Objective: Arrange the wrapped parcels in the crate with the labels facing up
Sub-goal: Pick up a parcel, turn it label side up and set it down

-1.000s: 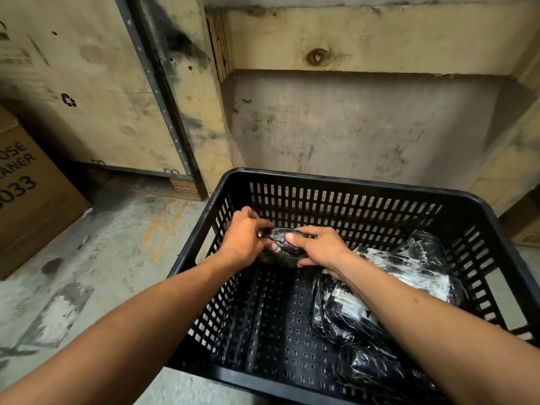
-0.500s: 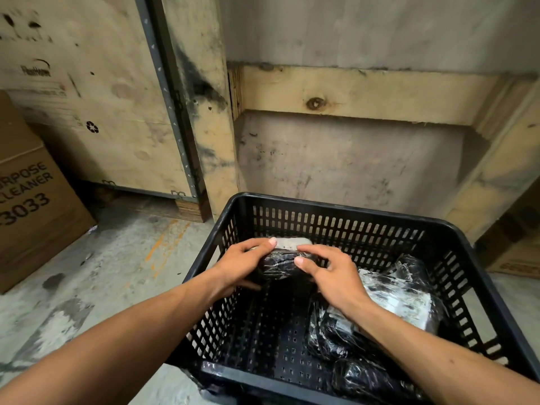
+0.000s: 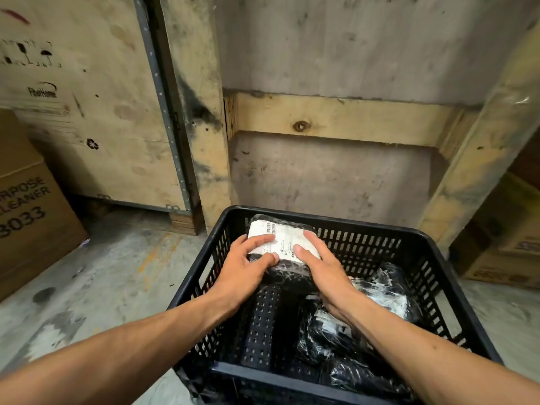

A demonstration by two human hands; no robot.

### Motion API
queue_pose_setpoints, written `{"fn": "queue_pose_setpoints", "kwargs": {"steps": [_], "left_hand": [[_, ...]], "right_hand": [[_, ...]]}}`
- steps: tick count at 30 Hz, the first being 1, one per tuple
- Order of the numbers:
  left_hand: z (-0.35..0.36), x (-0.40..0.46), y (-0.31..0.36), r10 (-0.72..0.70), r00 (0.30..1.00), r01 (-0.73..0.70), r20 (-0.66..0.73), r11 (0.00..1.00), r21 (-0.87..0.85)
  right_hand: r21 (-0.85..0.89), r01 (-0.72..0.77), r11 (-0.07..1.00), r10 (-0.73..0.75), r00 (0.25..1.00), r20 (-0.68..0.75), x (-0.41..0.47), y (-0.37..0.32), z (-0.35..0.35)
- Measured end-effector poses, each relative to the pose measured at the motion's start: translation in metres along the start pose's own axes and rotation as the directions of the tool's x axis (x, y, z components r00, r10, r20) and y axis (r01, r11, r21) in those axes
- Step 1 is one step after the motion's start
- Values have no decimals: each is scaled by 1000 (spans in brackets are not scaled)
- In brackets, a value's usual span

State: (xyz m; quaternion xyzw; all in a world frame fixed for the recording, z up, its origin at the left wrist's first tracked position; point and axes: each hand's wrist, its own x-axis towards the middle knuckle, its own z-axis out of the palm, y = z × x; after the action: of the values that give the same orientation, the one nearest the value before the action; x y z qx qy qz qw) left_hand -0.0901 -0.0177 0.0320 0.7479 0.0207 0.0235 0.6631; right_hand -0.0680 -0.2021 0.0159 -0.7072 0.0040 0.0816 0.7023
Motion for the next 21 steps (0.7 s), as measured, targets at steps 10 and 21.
{"fn": "queue_pose_setpoints", "kwargs": {"steps": [10,21], "left_hand": [[-24,2,13,43,988,-47,149,999,19],[-37,14,28,24,972,-25,233,1000,1]], "right_hand": [[-79,178,981,-167,977,132,-7,-11,-7],[111,163,980,-170,984,58,1,-31,-14]]}}
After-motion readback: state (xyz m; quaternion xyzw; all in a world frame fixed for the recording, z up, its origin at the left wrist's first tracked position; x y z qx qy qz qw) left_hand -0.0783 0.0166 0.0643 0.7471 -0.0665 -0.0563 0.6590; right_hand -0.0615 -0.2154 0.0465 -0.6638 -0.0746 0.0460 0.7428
